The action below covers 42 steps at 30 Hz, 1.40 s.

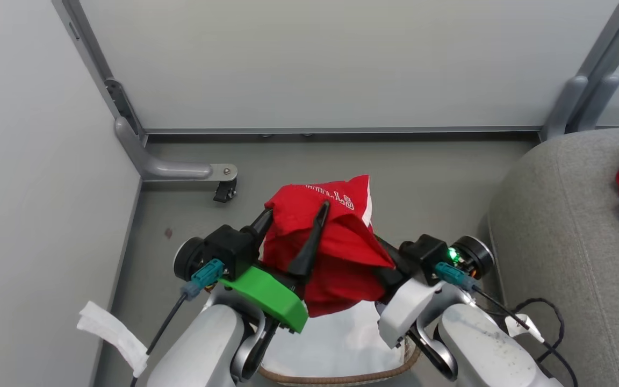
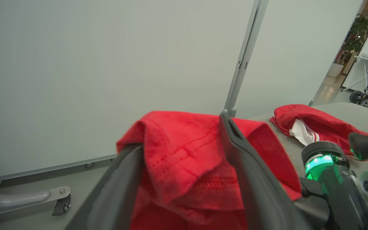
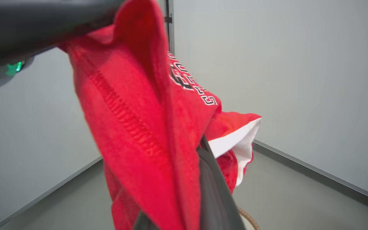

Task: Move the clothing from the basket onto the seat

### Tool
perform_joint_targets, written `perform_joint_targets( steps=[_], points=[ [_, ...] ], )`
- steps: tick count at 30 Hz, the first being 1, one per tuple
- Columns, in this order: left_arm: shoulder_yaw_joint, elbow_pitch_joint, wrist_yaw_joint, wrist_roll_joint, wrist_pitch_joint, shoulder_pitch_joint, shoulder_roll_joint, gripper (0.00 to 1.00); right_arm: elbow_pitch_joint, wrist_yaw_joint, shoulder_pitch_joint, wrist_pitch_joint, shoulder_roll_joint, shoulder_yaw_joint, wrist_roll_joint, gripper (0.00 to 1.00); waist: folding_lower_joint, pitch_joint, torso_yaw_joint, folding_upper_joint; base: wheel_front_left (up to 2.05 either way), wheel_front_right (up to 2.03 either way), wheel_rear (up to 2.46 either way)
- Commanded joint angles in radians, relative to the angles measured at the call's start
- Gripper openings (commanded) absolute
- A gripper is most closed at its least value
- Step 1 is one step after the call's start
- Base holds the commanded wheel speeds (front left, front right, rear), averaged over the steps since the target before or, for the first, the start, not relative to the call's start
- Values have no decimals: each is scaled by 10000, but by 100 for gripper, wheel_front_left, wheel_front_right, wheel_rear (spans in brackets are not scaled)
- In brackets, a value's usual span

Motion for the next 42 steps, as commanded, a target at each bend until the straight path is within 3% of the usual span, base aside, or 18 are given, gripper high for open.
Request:
perform_joint_targets(
  steps=[1,11,12,15,23,33,38,42],
  points=[
    [126,94,-29,90,3,155,105,100,-239,-14,230,-2,-38,-231,-86,0,0,75,-401,0,0,0,0],
    [983,146,-27,477,3,556,247,100,-1651,-13,824,-4,-33,-1495,-343,0,0,402,-3191,0,0,0,0],
    [1088,85,-27,538,3,579,285,100,-1833,-14,900,-4,-37,-1574,-376,0,0,510,-3807,0,0,0,0],
    [1200,32,-27,617,3,604,346,100,-2087,-14,988,-4,-35,-1736,-414,0,0,661,-4713,0,0,0,0],
    [1256,-133,-27,797,3,657,440,100,-2674,-14,1333,-4,-29,-2324,-566,0,0,983,-6519,0,0,0,0],
    [668,-156,-27,750,5,237,612,100,-3438,-13,760,-4,-27,-4222,-1843,0,0,1650,-7005,0,0,0,0],
    [577,-230,-28,778,3,83,863,100,-3294,-13,-565,-2,-435,-4851,-2363,0,0,2236,-6967,0,0,0,0],
    [310,-364,-28,846,3,-203,1079,100,-2941,-14,-1901,-4,-956,-5272,-2563,0,0,2935,-6562,0,0,0,0]
  ],
)
